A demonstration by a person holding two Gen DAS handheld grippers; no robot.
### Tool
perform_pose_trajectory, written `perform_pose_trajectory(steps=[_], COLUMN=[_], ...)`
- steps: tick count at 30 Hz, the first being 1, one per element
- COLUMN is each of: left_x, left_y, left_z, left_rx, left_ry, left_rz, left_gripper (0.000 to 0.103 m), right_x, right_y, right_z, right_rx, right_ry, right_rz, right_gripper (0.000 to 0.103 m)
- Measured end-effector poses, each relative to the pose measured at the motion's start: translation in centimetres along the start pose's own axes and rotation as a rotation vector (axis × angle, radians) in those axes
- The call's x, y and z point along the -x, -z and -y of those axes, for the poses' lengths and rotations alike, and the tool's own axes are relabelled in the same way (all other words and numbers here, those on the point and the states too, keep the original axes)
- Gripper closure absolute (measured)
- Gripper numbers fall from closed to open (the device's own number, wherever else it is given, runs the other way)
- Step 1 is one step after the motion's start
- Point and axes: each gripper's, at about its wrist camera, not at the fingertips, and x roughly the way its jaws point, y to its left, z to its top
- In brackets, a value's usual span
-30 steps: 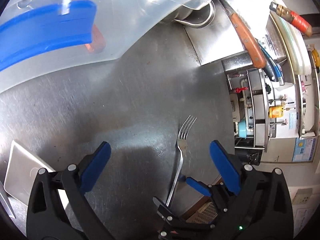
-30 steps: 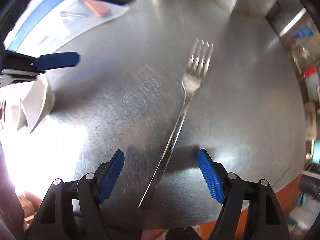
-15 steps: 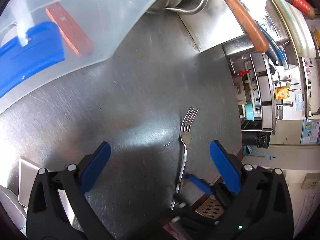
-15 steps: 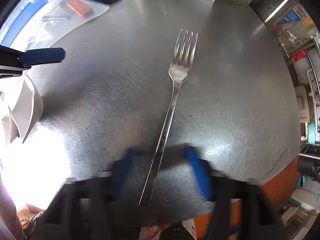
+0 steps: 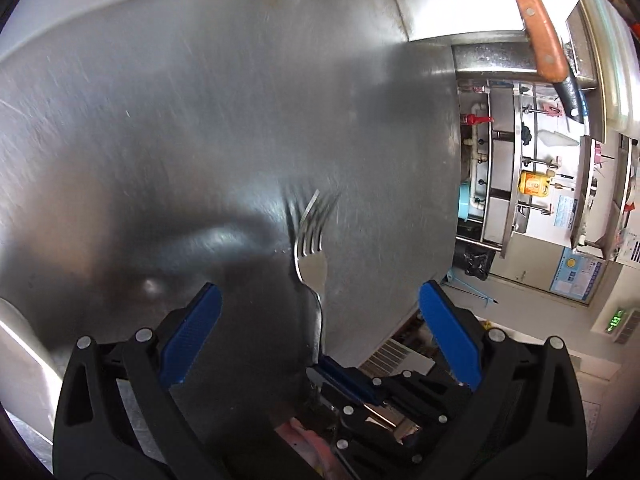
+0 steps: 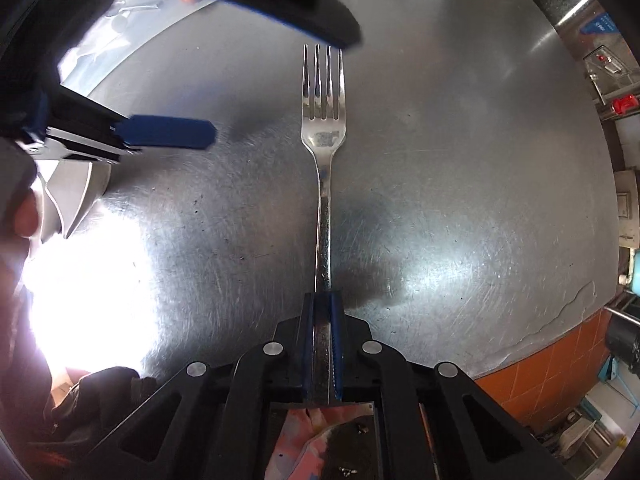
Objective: Organize utensils
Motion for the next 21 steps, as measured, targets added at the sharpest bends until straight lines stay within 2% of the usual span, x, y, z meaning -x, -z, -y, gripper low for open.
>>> perform_pose_trajectory(steps=[13, 15, 17, 20, 21], left_x=[-3.6, -4.2, -4.8, -5.7, -5.9], left_y=[-1.0, -1.0, -1.0, -1.4, -1.4], left_z=[2.9, 3.2, 2.9, 2.5, 2.3], left_rx=[-0.047, -0.043, -0.029, 0.0, 0.002], left_ry=[0.062, 0.069, 0.072, 0.078, 0.078], left_rz=[-0.097, -0.114, -0.133, -0.162, -0.17], left_gripper=[0.01, 0.02, 0.047, 0.074, 0.077], right_x=[4.1, 4.4, 4.9, 4.9, 5.0], right_y=[1.2, 1.5, 1.7, 2.1, 2.2], right_z=[-1.2, -1.3, -1.3, -1.0, -0.9], right_rx=[0.07, 0.076, 0.077, 0.068, 0.066], right_ry=[-0.025, -0.028, -0.021, -0.013, -0.012], right_rz=[0.029, 0.033, 0.038, 0.041, 0.041], right_gripper=[0.094, 0.094, 0.093, 0.093, 0.093])
